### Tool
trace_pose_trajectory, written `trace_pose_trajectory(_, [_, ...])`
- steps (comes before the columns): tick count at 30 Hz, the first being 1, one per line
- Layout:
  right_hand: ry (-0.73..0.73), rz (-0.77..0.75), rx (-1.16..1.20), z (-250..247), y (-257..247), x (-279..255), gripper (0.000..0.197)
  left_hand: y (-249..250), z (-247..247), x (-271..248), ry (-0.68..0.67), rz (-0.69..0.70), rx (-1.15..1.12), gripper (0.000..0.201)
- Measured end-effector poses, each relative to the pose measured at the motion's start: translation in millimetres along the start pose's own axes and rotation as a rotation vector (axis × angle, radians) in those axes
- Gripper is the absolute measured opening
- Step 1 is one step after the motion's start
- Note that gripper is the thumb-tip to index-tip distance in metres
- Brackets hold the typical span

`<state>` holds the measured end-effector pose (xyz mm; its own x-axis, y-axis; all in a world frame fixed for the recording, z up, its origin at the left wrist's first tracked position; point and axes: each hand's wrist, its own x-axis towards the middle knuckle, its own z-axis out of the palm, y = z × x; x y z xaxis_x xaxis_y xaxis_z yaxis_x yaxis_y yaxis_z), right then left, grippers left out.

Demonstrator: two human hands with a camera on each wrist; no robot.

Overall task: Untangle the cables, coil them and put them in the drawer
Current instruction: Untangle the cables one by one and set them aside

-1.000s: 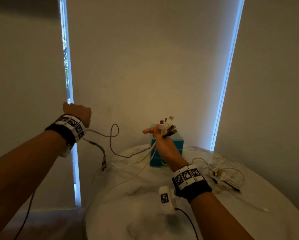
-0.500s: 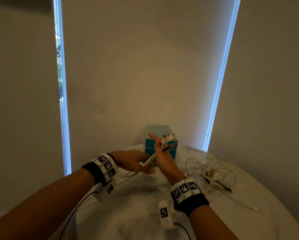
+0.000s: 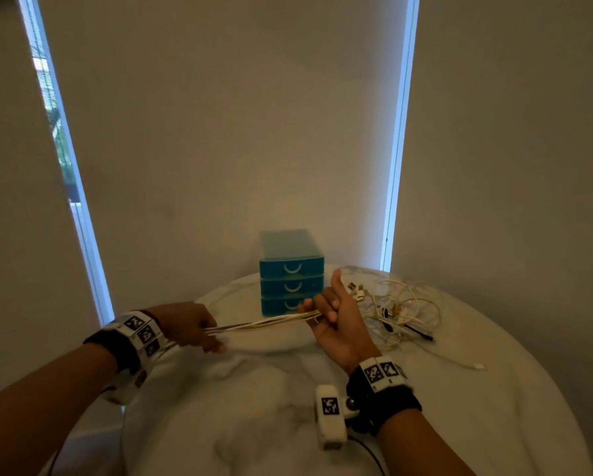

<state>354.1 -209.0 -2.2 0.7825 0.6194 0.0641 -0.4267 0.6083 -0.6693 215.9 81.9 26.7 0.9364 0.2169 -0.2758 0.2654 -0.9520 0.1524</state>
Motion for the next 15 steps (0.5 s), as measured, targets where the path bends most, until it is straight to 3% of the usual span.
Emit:
trace_pose_trajectory(2, [0.009, 0.001, -0.050, -6, -3, -2, 0.054, -42, -11, -7, 0.082, -0.058, 0.114, 0.068])
trace_pose_trajectory(3, [0.019, 0.009, -0.084, -7, -2, -3, 0.053, -58, -19, -12, 0.141, -0.105, 0.177, 0.064])
trace_pose_trajectory(7, [-0.099, 0.046, -0.330, 14, 23, -8, 0.066, -86, -58, -19, 0.544, -0.274, 0.531, 0.029])
trace_pose_trajectory(9, [-0.174, 0.022, -0.402, 25, 35, -10, 0.069, -83, -75, -9, 0.837, -0.260, 0.466, 0.023])
trace_pose_trajectory(10, [-0.187, 0.007, -0.433, 27, 37, -10, 0.071, -78, -80, -6, 0.904, -0.265, 0.383, 0.022])
trace_pose_trajectory(11, [-0.185, -0.008, -0.471, 28, 38, -10, 0.074, -75, -82, -1, 0.876, -0.253, 0.270, 0.023])
trace_pose_trajectory(12, [-0.177, -0.022, -0.493, 27, 36, -10, 0.078, -74, -79, 5, 0.759, -0.229, 0.140, 0.029])
trace_pose_trajectory(13, [-0.162, -0.034, -0.506, 25, 33, -11, 0.080, -69, -75, 10, 0.573, -0.212, 0.037, 0.045])
trace_pose_trajectory(15, [-0.126, -0.056, -0.525, 16, 27, -13, 0.078, -47, -67, 18, 0.158, -0.192, 0.070, 0.090])
